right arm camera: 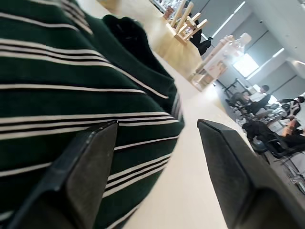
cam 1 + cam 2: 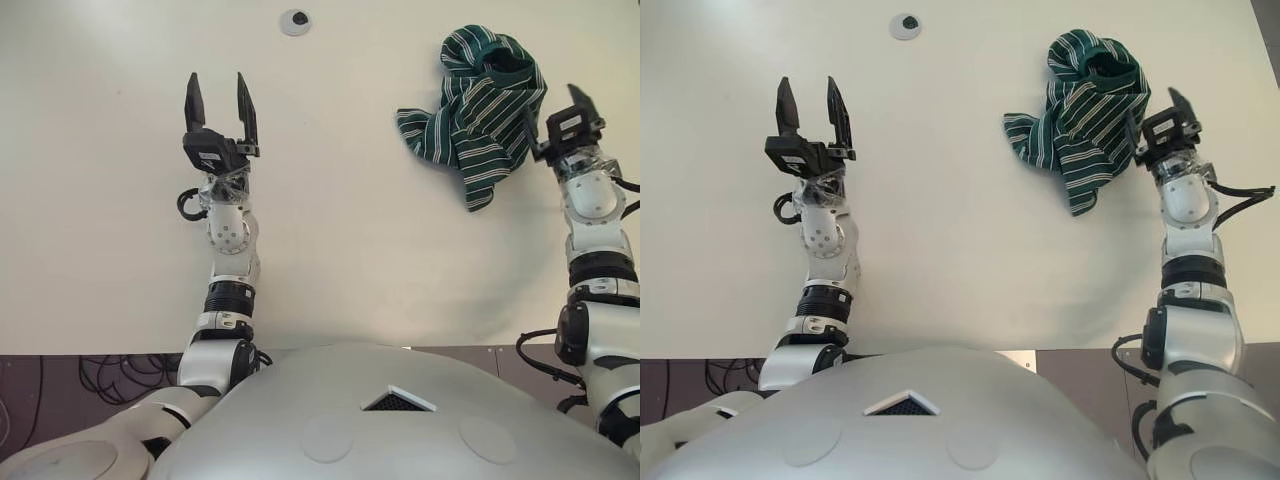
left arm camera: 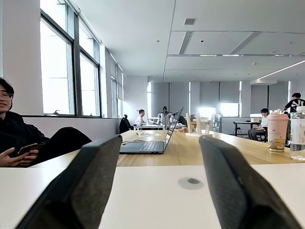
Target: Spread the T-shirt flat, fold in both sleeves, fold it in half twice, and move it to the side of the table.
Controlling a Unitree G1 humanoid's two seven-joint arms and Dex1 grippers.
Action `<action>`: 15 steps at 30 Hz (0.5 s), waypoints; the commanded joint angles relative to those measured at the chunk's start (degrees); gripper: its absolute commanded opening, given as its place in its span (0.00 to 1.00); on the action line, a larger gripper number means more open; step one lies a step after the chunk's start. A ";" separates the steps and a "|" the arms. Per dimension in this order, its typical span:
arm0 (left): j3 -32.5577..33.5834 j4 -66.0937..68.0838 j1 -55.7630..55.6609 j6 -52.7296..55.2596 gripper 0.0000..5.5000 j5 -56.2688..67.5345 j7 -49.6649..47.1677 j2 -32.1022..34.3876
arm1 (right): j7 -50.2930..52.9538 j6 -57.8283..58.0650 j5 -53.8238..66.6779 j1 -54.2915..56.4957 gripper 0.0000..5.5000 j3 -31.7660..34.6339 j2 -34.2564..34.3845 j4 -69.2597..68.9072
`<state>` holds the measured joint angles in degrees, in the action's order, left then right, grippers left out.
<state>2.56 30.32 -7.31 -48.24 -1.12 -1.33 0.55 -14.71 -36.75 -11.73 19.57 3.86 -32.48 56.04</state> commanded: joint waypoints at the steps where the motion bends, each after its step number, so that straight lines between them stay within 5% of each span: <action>1: 0.17 1.28 -0.87 0.59 0.54 0.11 -0.13 -0.37 | -6.21 -0.50 -0.72 0.70 0.55 -3.62 -1.06 1.58; 8: 0.38 2.32 -1.21 2.21 0.54 2.39 1.52 -0.75 | -35.24 -3.17 14.24 -12.03 0.55 -11.65 0.06 -18.45; 15: -2.28 1.69 -0.54 10.01 0.54 9.46 12.06 -1.46 | -46.70 11.15 32.59 -21.61 0.55 -11.32 -0.82 -42.93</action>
<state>2.12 32.46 -8.75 -42.69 4.64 5.30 -0.30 -59.12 -29.24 17.15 0.31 -7.28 -32.37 19.27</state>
